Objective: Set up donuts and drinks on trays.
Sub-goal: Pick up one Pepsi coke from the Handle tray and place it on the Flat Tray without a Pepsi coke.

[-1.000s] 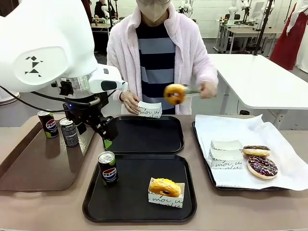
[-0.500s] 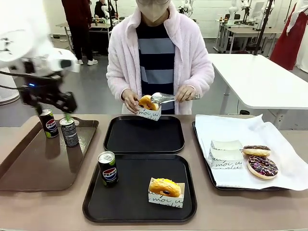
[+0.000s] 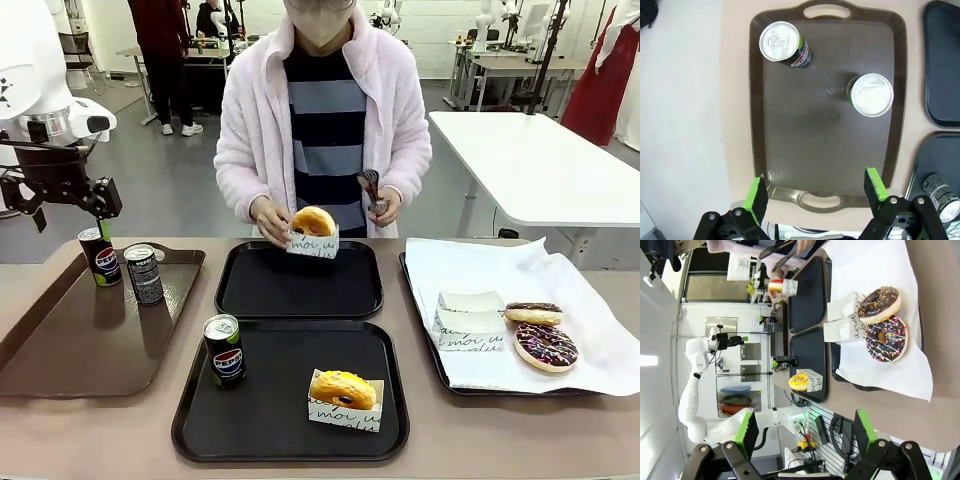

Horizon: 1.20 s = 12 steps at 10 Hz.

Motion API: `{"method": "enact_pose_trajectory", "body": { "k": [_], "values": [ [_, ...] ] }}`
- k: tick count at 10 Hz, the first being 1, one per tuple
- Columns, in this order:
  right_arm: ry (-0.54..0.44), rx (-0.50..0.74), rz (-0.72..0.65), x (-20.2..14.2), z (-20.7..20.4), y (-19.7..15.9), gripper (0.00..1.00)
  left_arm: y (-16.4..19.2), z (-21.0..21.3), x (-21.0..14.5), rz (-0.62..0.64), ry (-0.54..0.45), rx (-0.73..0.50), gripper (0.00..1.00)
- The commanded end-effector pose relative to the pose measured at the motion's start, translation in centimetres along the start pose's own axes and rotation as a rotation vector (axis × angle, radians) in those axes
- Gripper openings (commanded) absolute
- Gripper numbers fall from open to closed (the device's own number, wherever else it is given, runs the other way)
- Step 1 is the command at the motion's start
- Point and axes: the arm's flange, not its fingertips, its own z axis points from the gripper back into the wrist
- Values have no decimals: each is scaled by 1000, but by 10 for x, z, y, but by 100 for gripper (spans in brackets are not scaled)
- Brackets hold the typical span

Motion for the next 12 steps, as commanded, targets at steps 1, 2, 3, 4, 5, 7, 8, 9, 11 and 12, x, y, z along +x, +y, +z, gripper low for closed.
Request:
{"method": "enact_pose_trajectory", "body": {
  "k": [1, 2, 3, 4, 5, 7, 8, 9, 11, 12],
  "values": [
    [-6, 18, 15, 1, 0, 0, 100, -1, 8, -8, -48, -15, -1, 100],
    [-6, 18, 15, 1, 0, 0, 100, -1, 8, -8, -48, -15, -1, 100],
    [-6, 18, 15, 1, 0, 0, 100, -1, 8, -8, -48, -15, -1, 100],
    [-6, 18, 15, 1, 0, 0, 100, -6, 8, -4, -27, -14, -3, 100],
    [-6, 18, 15, 1, 0, 0, 100, -12, -8, 19, -15, 67, -47, 100],
    [-6, 18, 15, 1, 0, 0, 100, -22, -36, 51, 53, 114, -94, 100],
    [-6, 18, 15, 1, 0, 0, 100, -29, -48, 67, 73, 125, -109, 100],
    [-6, 18, 15, 1, 0, 0, 100, -29, -56, 67, 102, 122, -131, 100],
    [-6, 18, 15, 1, 0, 0, 100, -35, -68, 85, 120, 122, -147, 100],
    [-6, 18, 15, 1, 0, 0, 100, -37, -78, 86, 124, 131, -137, 100]
  ]
}}
